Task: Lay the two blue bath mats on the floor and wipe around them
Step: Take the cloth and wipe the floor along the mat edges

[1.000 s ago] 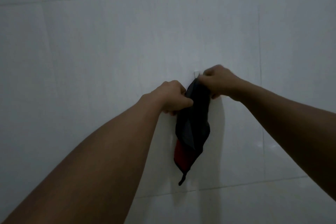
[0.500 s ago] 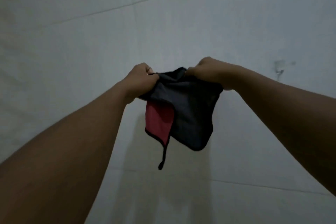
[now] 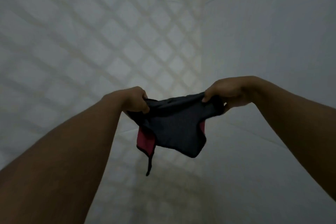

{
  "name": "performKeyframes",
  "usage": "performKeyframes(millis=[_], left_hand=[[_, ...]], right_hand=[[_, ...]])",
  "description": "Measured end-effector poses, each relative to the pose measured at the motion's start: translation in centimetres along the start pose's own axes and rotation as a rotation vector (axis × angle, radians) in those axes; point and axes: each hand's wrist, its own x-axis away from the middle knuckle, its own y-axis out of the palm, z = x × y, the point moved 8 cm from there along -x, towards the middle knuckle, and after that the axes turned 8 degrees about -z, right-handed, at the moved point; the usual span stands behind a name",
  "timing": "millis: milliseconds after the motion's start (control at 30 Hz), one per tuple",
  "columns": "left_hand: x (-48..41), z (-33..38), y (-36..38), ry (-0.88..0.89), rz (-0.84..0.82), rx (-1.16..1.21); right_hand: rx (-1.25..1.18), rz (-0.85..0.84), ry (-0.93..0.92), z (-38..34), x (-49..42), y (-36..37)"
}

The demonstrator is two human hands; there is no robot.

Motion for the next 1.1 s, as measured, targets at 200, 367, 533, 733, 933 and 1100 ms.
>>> performKeyframes(millis=[200,367,533,733,933,1100], left_hand=[[4.8,-16.6,-2.9,-0.255,0.157,0.426],[9.4,-24.8,-2.2,-0.327,0.369,0.935],[15.2,-29.1,1.1,-0.593,0.605,1.015],[24.7,-31.3,7.8,-0.946,0.745,0.967],[36.5,-28.6,14.1,-1.255,0.803,0.743],[46.5,-23.5,16.7,-1.423,0.670,0.623]], right_hand=[[-0.563,-0.218,-0.272,-6.1,-9.3,7.9],[-0.685,-0.546,-0.302,-10.1,-16.2,16.2],[-0.617,-0.696,-0.261,-13.5,-19.9,23.0],[-0.416,-0.772,-0.251,-15.7,-23.1,32.2],[-0.213,-0.916,-0.348,-15.3,-18.6,43.8],[-0.038,-1.123,-0.489,-17.0,-9.7,50.5]])
